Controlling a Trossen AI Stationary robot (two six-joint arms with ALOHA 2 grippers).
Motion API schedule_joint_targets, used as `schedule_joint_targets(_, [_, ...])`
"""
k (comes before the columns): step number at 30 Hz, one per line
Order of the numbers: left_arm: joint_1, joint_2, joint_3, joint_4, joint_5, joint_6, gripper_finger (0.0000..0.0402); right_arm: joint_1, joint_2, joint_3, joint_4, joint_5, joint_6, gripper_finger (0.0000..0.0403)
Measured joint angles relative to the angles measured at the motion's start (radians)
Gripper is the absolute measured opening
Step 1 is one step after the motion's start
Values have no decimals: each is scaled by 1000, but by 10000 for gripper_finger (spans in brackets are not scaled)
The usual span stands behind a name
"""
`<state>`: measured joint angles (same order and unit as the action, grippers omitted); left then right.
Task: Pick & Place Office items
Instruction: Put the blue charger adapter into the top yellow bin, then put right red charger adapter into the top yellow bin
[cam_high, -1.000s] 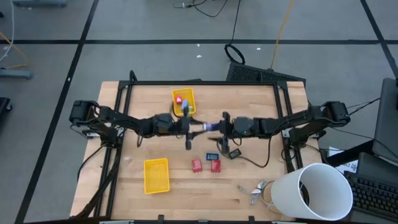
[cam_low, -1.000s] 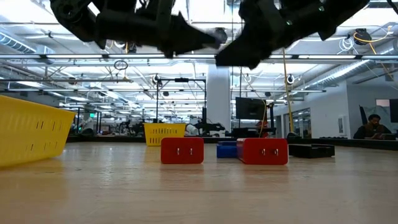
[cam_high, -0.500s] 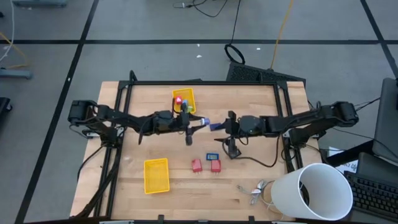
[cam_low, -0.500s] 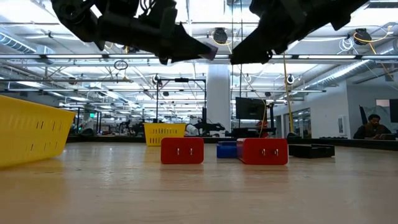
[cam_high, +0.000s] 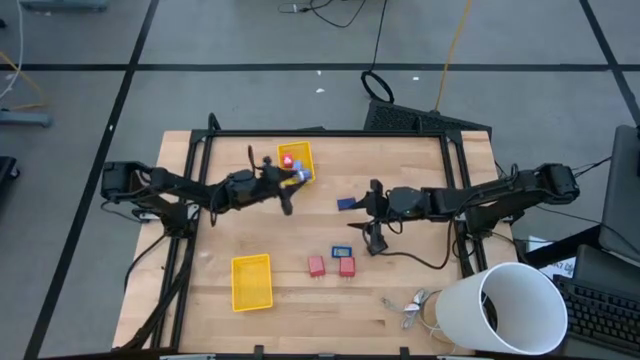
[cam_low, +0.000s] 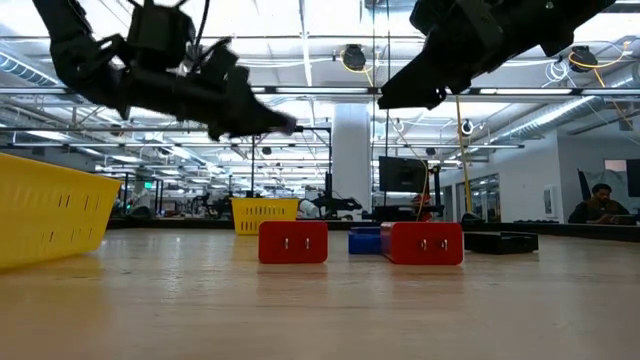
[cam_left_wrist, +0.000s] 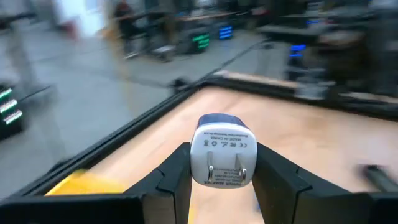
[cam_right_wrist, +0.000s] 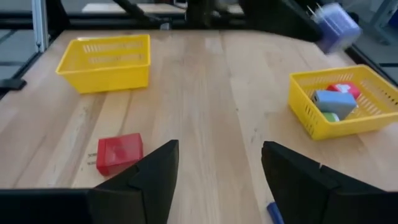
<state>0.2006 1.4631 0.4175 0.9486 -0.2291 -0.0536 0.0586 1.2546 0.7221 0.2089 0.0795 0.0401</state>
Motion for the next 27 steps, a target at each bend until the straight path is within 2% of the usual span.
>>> schedule_joint_targets(4, [44, 1, -21, -98, -136, -113, 134, 0, 0, -1, 20, 1, -3, 218])
schedule_joint_targets(7, [73, 1, -21, -161, -186, -190, 141, 0, 0, -1, 28, 2, -6, 219])
schedule_joint_targets(17, [113, 1, -21, -247, -191, -302, 147, 0, 0, -1, 34, 2, -6, 216])
schedule_joint_targets(27, [113, 1, -21, -248, -190, -343, 197, 0, 0, -1, 34, 2, 0, 214])
